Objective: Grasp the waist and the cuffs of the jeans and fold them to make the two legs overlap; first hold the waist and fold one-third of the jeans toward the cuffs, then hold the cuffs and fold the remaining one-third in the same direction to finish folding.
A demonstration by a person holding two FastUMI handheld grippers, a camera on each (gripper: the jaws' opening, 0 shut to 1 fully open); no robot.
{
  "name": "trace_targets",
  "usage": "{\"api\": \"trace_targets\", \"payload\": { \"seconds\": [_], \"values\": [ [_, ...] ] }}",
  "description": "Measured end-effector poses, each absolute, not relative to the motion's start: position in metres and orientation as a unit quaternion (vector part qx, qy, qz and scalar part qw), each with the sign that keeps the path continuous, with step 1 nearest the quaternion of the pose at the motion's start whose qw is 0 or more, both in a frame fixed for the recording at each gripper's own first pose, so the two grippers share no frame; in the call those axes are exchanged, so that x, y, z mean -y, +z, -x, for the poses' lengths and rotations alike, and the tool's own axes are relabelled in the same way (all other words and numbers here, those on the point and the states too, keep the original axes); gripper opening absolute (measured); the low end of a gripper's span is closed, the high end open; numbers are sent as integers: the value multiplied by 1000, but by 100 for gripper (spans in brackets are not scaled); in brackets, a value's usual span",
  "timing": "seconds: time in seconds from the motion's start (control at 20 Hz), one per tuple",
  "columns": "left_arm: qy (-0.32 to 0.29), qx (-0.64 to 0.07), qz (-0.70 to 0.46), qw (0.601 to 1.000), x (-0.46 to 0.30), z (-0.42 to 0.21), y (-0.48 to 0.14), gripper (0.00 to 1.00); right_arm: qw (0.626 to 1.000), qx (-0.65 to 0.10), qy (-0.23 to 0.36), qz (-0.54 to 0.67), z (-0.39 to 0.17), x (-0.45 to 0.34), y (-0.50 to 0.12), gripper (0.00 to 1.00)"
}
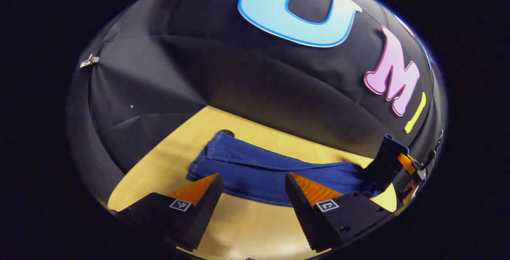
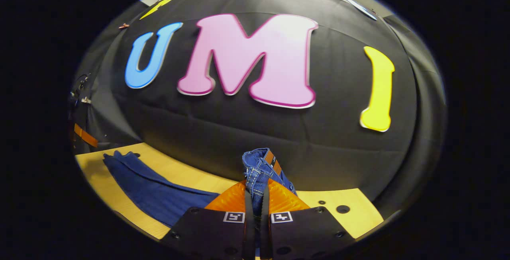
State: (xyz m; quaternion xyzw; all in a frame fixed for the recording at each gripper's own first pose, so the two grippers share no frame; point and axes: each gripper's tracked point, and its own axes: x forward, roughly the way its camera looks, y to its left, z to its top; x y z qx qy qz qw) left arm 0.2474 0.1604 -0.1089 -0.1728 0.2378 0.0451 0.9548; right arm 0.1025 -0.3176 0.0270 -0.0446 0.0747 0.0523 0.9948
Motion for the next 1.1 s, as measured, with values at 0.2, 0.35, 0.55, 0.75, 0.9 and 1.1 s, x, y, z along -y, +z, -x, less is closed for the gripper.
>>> {"api": "trace_targets", "payload": {
  "seconds": [0.2,0.35,0.55,0.75,0.9,1.1],
  "values": [
    [88,-238,147,956,-213,-265,-138,97,988,-101,94,64,-118,320,12,8],
    [95,-252,139,953,-231,-275,-157,97,984,-119,111,69,-125,321,1,8],
    [98,-270,138,948,-235,-283,-175,97,976,-166,137,39,-119,307,-5,31],
    [108,-288,126,943,-238,-283,-185,97,970,-184,151,43,-105,304,1,97],
    [129,-310,122,934,-238,-277,-190,97,969,-189,157,38,-96,300,8,97],
    [133,-312,141,930,-238,-277,-186,99,973,-179,137,37,-84,310,16,97]
  ]
}}
